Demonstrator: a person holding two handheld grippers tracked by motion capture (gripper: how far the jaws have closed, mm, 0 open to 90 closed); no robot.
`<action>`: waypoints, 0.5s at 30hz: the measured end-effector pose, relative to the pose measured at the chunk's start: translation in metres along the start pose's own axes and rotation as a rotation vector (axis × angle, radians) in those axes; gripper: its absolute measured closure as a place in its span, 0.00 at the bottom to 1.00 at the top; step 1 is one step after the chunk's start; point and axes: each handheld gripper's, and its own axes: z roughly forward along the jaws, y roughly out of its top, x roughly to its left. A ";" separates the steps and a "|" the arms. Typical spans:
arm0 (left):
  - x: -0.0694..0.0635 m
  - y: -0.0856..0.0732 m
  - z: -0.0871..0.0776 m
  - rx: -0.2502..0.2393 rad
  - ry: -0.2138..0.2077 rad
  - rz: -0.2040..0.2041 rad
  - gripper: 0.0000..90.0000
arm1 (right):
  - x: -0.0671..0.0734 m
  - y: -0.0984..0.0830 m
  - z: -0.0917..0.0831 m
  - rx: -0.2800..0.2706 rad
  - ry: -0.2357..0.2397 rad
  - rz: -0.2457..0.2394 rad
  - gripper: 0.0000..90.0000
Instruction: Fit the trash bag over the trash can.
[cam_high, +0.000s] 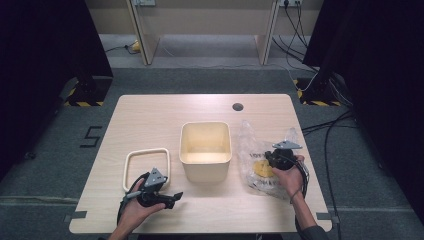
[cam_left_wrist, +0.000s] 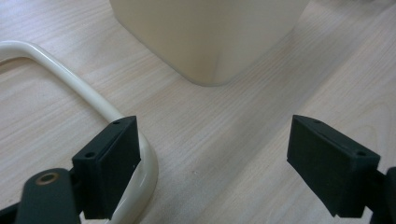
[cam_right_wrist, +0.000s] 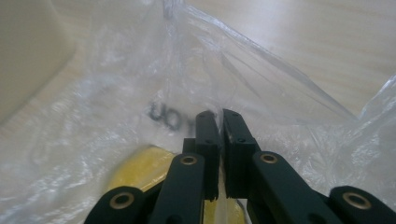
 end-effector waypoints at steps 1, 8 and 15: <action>0.000 0.000 0.000 0.005 0.001 0.002 0.19 | 0.000 0.002 -0.003 -0.019 -0.002 0.004 0.96; 0.001 0.000 0.000 0.005 0.003 -0.002 0.19 | -0.004 0.019 -0.023 -0.108 0.000 0.009 0.96; 0.002 0.000 0.000 0.007 0.010 -0.007 0.19 | -0.016 0.041 -0.042 -0.185 -0.007 0.028 0.96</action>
